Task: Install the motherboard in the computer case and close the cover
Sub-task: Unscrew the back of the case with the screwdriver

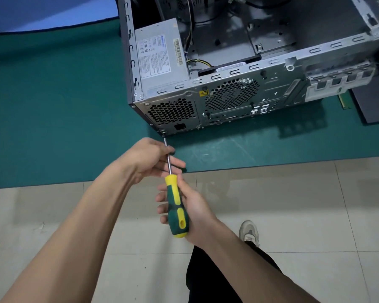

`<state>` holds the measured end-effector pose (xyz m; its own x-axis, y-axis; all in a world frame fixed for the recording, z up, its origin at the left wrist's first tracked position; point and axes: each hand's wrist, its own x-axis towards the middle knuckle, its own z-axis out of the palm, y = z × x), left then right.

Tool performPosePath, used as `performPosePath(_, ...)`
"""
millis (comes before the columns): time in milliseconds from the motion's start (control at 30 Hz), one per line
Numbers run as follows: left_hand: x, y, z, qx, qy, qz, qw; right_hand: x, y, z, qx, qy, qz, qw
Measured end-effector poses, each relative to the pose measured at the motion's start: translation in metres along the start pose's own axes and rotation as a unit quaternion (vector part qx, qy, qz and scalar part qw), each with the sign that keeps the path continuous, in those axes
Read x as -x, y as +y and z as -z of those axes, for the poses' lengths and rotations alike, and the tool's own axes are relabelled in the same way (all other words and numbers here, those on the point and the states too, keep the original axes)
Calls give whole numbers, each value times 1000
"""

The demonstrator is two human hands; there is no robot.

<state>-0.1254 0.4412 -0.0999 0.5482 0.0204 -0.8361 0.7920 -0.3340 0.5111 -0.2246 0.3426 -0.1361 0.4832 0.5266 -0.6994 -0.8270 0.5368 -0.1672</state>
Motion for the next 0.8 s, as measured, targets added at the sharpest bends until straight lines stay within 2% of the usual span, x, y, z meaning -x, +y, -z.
performPosePath(167, 1, 3, 5, -15, 52, -15, 998, -1, -3, -8, 7, -8, -20, 1000)
performPosePath(300, -4, -4, 1, -28, 122, -41, 991, -5, 5, -1, 137, 92, 55, 985)
performPosePath(367, -5, -4, -1, -37, 118, -40, 991, -7, 7, 1, 150, 118, 74, 979)
performPosePath(500, -2, 1, 2, -25, 29, -12, 999, 0, 0, 1, 41, 12, -3, 999)
performPosePath(600, -3, 5, 6, -70, 64, -30, 995, 2, -3, 2, 60, -4, -37, 997)
performPosePath(733, -7, 3, 2, -117, 136, -41, 983, 2, 6, 2, 153, 73, 41, 985)
performPosePath(800, -8, 0, -1, -137, 160, -49, 976, -1, 11, 4, 141, 109, 81, 981)
